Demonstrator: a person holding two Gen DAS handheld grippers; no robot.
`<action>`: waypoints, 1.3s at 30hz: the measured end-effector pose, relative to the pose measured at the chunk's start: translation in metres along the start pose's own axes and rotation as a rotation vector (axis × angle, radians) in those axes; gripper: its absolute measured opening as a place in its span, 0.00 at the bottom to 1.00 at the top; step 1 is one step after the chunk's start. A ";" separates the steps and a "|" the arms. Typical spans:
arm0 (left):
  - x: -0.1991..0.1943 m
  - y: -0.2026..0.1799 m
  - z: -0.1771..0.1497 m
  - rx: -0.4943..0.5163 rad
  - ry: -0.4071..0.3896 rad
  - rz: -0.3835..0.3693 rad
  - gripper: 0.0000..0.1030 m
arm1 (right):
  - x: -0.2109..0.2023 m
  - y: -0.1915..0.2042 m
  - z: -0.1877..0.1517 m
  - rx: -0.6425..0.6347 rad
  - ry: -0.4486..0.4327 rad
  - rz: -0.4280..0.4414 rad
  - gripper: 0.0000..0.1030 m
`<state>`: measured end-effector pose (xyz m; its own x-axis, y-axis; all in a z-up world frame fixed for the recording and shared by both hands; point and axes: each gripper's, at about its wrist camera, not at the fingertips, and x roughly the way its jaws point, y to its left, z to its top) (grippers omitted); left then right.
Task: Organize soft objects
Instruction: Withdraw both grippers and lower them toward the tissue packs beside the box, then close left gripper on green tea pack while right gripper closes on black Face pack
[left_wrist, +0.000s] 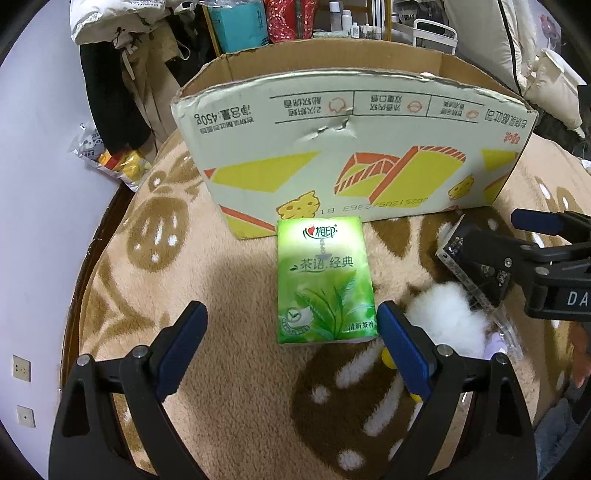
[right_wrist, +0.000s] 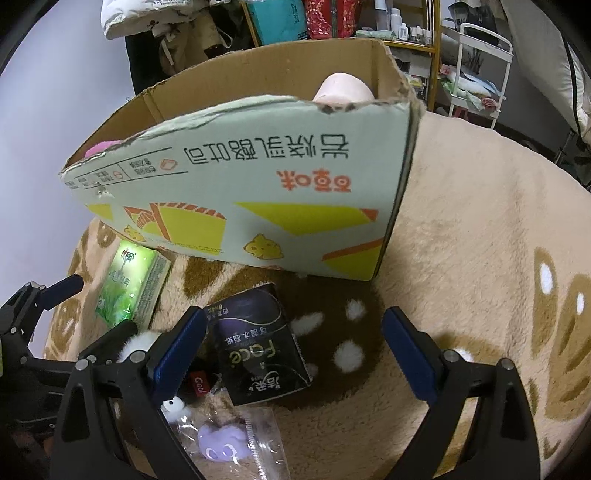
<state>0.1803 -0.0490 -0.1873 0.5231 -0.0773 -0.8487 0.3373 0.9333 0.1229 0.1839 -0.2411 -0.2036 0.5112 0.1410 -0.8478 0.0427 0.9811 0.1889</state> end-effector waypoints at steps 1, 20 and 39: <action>0.001 0.000 0.000 0.001 0.003 0.000 0.89 | 0.000 0.000 0.000 0.000 0.001 0.000 0.98; 0.014 0.009 0.000 -0.040 0.010 -0.014 0.89 | 0.008 -0.004 0.001 0.003 0.034 -0.012 0.95; 0.011 -0.002 -0.002 -0.004 -0.010 -0.049 0.66 | 0.018 0.007 -0.009 -0.059 0.082 -0.072 0.74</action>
<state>0.1838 -0.0510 -0.1983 0.5142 -0.1265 -0.8483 0.3598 0.9297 0.0794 0.1859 -0.2310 -0.2217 0.4367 0.0778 -0.8963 0.0250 0.9948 0.0986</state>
